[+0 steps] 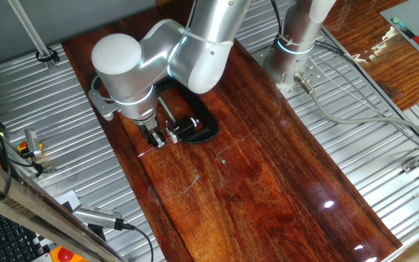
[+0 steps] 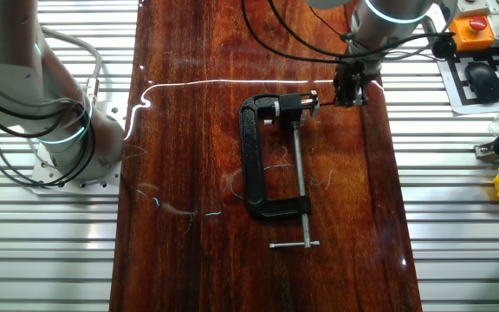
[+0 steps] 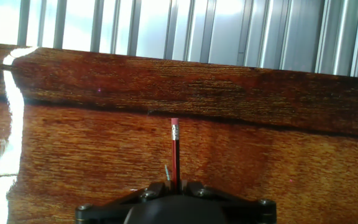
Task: Insert the pencil into the pencil sharpener
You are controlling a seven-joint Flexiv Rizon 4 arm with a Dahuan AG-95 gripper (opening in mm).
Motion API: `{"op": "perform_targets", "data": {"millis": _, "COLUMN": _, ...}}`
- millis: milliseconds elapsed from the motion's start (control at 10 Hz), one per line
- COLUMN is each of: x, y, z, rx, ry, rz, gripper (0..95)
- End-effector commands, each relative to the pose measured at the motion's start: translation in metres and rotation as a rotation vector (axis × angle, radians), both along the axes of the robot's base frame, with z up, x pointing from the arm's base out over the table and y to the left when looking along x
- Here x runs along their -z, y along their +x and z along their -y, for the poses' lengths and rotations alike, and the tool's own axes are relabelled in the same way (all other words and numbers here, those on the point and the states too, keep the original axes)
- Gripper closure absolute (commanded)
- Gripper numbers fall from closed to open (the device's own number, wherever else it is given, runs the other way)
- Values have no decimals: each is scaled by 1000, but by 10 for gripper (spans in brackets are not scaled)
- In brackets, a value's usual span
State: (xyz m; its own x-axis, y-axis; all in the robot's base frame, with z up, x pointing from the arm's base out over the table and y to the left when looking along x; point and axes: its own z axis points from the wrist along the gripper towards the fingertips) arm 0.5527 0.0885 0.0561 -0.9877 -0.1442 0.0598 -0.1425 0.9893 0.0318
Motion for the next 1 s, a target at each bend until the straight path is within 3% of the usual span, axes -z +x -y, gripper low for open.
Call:
{"op": "perform_targets", "data": {"millis": 100, "x": 1, "y": -3, "z": 1, "rx": -1, "ry": -1, "rz": 0, "gripper": 950}}
{"op": "perform_targets", "data": {"millis": 500, "x": 0, "y": -1, "z": 1, "rx": 4, "ry": 0, "rz": 6, "gripper": 950}}
{"op": "perform_targets", "data": {"millis": 600, "x": 0, "y": -1, "z": 1, "rx": 5, "ry": 2, "rz": 7, "gripper": 760}}
{"op": "perform_targets", "data": {"millis": 700, "x": 0, "y": -1, "z": 1, "rx": 3, "ry": 3, "rz": 9, "gripper": 760}}
{"op": "perform_targets", "data": {"millis": 800, "x": 0, "y": -1, "z": 0, "rx": 1, "ry": 3, "rz": 10, "gripper": 570}}
{"op": "perform_targets", "data": {"millis": 1000, "x": 0, "y": -1, "z": 0, "rx": -1, "ry": 4, "rz": 11, "gripper": 570}}
